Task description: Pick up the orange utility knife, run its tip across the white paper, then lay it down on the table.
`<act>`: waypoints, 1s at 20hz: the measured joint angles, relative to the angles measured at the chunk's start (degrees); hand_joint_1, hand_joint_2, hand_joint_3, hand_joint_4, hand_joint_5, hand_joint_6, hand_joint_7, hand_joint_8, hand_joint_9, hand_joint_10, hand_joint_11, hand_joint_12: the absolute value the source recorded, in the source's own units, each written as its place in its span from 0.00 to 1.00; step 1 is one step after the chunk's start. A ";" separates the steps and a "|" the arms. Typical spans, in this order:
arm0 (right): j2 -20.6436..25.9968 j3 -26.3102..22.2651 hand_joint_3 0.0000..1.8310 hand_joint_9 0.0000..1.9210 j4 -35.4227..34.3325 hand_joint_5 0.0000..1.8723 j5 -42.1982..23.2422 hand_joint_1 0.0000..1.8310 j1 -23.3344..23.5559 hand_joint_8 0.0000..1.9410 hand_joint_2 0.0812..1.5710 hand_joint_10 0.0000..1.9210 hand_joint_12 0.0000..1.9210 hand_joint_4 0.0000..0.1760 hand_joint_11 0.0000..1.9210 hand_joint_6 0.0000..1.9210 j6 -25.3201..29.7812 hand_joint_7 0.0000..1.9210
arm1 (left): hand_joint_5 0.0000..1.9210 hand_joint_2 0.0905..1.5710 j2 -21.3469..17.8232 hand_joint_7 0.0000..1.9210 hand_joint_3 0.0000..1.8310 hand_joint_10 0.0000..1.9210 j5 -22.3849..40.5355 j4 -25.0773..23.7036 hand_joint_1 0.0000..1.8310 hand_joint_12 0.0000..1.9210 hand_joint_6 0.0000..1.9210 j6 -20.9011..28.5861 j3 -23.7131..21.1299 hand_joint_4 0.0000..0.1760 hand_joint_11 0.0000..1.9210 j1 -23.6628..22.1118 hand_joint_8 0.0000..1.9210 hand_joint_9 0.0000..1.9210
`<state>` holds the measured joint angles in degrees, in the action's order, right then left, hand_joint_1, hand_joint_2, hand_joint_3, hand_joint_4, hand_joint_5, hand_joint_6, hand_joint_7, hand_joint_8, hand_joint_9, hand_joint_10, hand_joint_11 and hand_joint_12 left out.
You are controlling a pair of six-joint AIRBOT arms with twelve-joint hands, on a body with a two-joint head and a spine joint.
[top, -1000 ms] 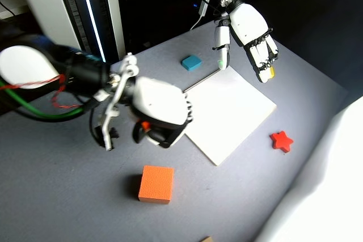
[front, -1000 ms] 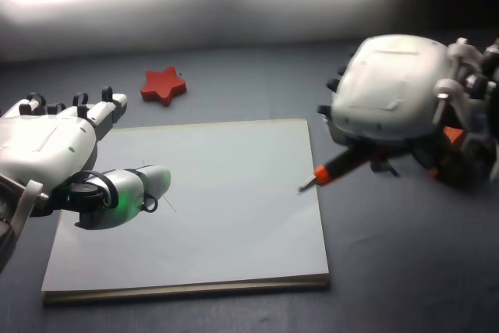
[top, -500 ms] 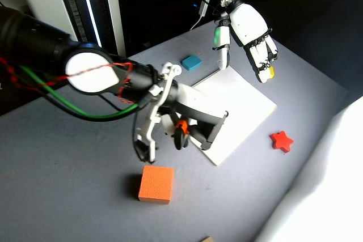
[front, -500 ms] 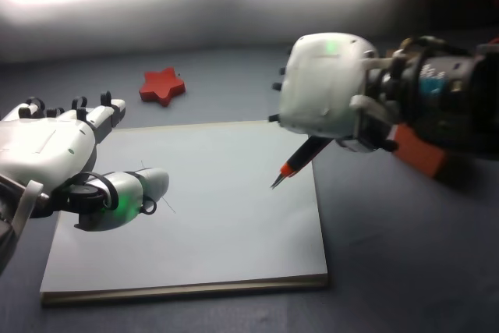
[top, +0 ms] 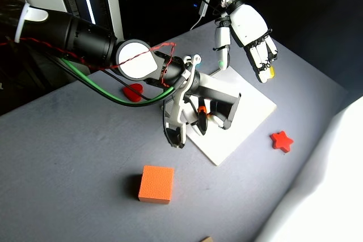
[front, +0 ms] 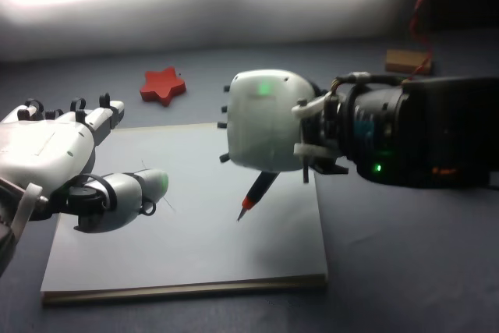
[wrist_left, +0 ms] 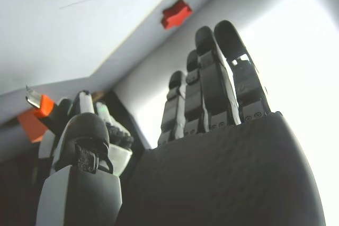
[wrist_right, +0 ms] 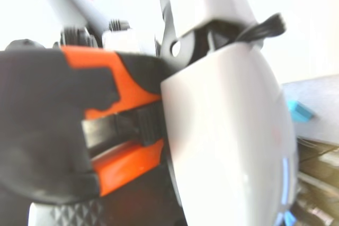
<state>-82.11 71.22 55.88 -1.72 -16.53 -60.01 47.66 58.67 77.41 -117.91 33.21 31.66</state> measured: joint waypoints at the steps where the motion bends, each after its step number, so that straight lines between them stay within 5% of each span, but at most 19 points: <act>1: -0.50 0.39 0.00 0.83 2.23 0.67 -0.68 0.82 -0.28 1.00 0.79 1.00 1.00 1.00 0.86 1.00 0.68 0.77 | 0.03 0.79 0.07 0.10 0.00 0.00 -0.02 0.20 0.04 0.64 0.00 0.00 0.00 0.44 0.00 0.00 0.00 0.18; 5: -2.78 2.80 0.00 0.83 8.79 0.66 -2.89 0.82 -1.90 1.00 0.79 1.00 1.00 1.00 0.86 1.00 1.07 0.77 | 0.03 0.79 0.11 0.10 0.00 0.00 -0.07 0.15 0.03 0.64 0.00 0.00 0.00 0.42 0.00 0.00 0.00 0.19; 14: -3.74 4.72 0.00 0.83 10.82 0.67 -3.91 0.82 -2.47 1.00 0.79 1.00 1.00 1.00 0.86 1.00 1.14 0.77 | 0.03 0.79 0.11 0.09 0.00 0.00 0.04 0.13 0.02 0.63 0.00 0.55 0.48 0.43 0.00 0.00 0.00 0.18; 20: -3.72 5.33 0.00 0.84 18.82 0.67 -6.43 0.81 -2.64 1.00 0.79 1.00 1.00 1.00 0.86 1.00 5.92 0.77 | 0.03 0.79 0.35 0.09 0.00 0.01 -0.09 0.15 0.02 0.64 0.00 0.57 0.46 0.43 0.00 0.07 0.00 0.18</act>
<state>-85.82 76.55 74.70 -8.14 -19.18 -54.08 48.01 58.59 77.56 -117.34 33.67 31.73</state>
